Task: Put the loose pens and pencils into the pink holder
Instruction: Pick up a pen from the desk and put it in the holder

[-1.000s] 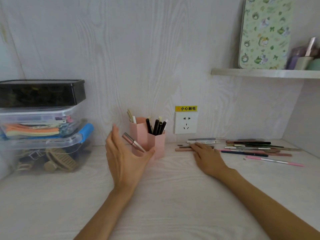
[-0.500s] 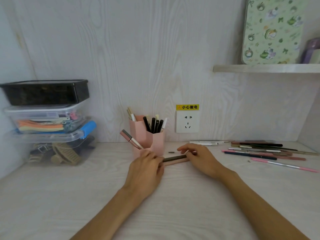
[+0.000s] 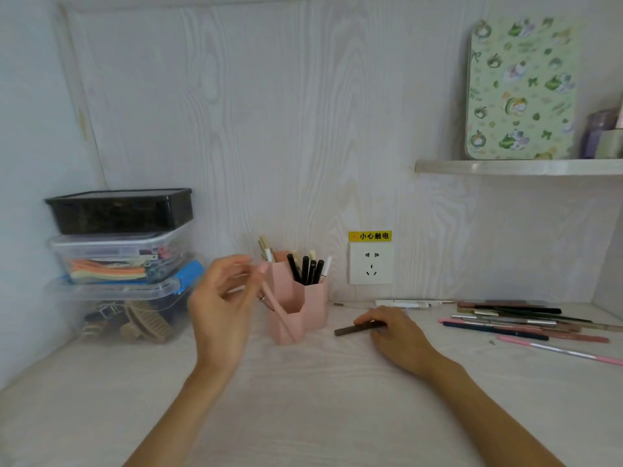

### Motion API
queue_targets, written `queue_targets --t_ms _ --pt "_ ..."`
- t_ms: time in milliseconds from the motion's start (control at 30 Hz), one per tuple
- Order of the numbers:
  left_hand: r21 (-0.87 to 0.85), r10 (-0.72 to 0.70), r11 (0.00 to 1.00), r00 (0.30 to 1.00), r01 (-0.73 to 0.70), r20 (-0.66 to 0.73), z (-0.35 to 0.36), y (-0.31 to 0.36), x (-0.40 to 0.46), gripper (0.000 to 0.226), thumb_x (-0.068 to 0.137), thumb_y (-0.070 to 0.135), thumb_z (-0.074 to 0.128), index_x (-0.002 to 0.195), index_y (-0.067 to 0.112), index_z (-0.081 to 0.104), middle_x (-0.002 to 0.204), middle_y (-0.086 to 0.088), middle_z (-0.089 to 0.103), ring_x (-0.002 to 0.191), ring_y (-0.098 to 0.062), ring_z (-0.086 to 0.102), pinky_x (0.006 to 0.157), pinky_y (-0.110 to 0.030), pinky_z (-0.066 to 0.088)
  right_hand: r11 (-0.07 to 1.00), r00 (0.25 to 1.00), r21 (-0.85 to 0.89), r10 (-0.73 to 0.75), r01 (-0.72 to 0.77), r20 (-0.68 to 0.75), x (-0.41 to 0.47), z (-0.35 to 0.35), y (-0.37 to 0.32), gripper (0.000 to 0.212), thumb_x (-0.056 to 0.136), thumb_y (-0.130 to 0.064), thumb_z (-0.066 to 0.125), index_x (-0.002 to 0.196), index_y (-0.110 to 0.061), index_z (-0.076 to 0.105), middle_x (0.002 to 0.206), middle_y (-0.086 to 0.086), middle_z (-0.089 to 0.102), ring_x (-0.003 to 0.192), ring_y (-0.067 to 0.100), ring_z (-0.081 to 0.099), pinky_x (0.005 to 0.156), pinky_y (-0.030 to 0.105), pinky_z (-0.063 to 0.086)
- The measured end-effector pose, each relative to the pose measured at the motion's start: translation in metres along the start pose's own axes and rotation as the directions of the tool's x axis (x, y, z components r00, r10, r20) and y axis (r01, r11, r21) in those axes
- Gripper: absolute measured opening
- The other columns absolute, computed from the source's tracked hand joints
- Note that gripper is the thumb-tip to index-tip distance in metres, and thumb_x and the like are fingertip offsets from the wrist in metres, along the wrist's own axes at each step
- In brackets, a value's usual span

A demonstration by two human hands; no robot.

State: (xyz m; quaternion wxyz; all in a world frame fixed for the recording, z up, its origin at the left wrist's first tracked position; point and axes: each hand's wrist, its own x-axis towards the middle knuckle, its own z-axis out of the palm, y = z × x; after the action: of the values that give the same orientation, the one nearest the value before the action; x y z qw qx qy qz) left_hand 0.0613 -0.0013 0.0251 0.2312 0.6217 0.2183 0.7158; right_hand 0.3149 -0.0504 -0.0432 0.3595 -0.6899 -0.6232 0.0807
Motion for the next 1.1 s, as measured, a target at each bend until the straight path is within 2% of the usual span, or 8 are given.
queue_targets --t_ms 133,267,467,600,833,933,1000,1100 --pt "-0.05 0.128 0.989 0.968 -0.142 -0.217 0.001 0.016 0.05 0.013 0.081 0.019 0.073 0.087 0.024 0.062 0.082 0.006 0.066 0.074 -0.003 0.066 0.067 -0.013 0.05 1.0 1.0 -0.009 -0.019 0.019 -0.003 0.001 0.001 0.002 0.039 0.081 -0.001 0.051 0.099 -0.032 0.067 0.099 -0.015 0.06 0.112 0.01 0.052 0.092 0.017 0.034" --pt "0.004 0.193 0.98 0.944 -0.199 -0.268 0.019 0.021 0.091 0.013 0.082 0.02 0.073 0.085 0.011 0.064 0.077 0.01 0.064 0.07 0.001 0.064 0.065 -0.015 0.05 0.999 1.0 -0.03 -0.031 0.031 -0.001 0.004 0.002 0.004 0.04 0.08 -0.001 0.05 0.099 -0.032 0.067 0.098 -0.014 0.059 0.111 0.009 0.052 0.091 0.017 0.035" --pt "0.319 0.174 0.929 0.982 -0.189 0.076 0.039 -0.014 0.083 0.016 0.083 0.033 0.07 0.081 0.017 0.068 0.078 0.016 0.068 0.071 -0.003 0.066 0.067 -0.029 0.056 0.999 0.999 -0.025 -0.035 0.035 -0.002 0.004 0.003 0.005 0.04 0.079 -0.001 0.051 0.097 -0.033 0.068 0.097 -0.014 0.06 0.107 0.009 0.052 0.088 0.018 0.036" --pt "0.635 -0.011 0.753 0.962 -0.173 0.274 0.031 -0.049 0.059 0.022 0.084 0.046 0.063 0.086 0.026 0.072 0.084 0.009 0.072 0.084 -0.013 0.065 0.07 -0.033 0.051 1.0 1.0 -0.011 -0.028 0.028 0.002 0.004 0.001 0.005 0.041 0.08 -0.001 0.051 0.101 -0.032 0.066 0.103 -0.009 0.063 0.106 0.01 0.053 0.091 0.019 0.038" --pt "0.675 0.067 0.672 0.932 -0.305 0.355 0.022 -0.054 0.031 0.029 0.092 0.033 0.055 0.116 0.021 0.066 0.13 -0.002 0.055 0.124 -0.023 0.042 0.102 -0.04 0.034 0.993 0.998 -0.114 -0.035 0.028 -0.061 -0.001 -0.009 -0.001 0.036 0.079 -0.012 0.059 0.109 -0.031 0.062 0.111 -0.009 0.058 0.114 0.011 0.044 0.101 0.028 0.034" --pt "0.603 0.036 0.785 0.982 -0.141 0.183 0.015 -0.051 0.005 0.042 0.089 0.036 0.057 0.128 0.018 0.053 0.136 -0.002 0.049 0.126 -0.022 0.041 0.102 -0.038 0.034 0.978 0.997 -0.209 -0.004 -0.011 -0.074 -0.002 -0.015 0.002 0.032 0.08 -0.02 0.059 0.11 -0.03 0.063 0.117 -0.008 0.058 0.117 0.013 0.042 0.101 0.03 0.033" --pt "0.514 -0.121 0.854 0.991 0.075 0.055 0.011 -0.053 -0.014 0.057 0.081 0.043 0.061 0.13 0.02 0.044 0.133 -0.001 0.046 0.121 -0.021 0.042 0.099 -0.039 0.039 0.963 0.998 -0.268 0.016 -0.031 -0.056 -0.003 -0.014 0.002 0.026 0.084 -0.025 0.058 0.108 -0.032 0.065 0.115 -0.01 0.058 0.115 0.014 0.043 0.095 0.028 0.03" --pt "0.439 -0.466 0.811 0.881 0.386 0.086 0.009 -0.058 -0.028 0.088 0.063 0.054 0.076 0.134 0.021 0.035 0.13 0.004 0.04 0.116 -0.016 0.045 0.095 -0.036 0.042 0.957 0.994 -0.281 0.038 -0.066 -0.103 -0.005 -0.017 0.001 0.013 0.084 -0.034 0.061 0.096 -0.034 0.067 0.109 -0.011 0.057 0.112 0.011 0.042 0.086 0.026 0.024"
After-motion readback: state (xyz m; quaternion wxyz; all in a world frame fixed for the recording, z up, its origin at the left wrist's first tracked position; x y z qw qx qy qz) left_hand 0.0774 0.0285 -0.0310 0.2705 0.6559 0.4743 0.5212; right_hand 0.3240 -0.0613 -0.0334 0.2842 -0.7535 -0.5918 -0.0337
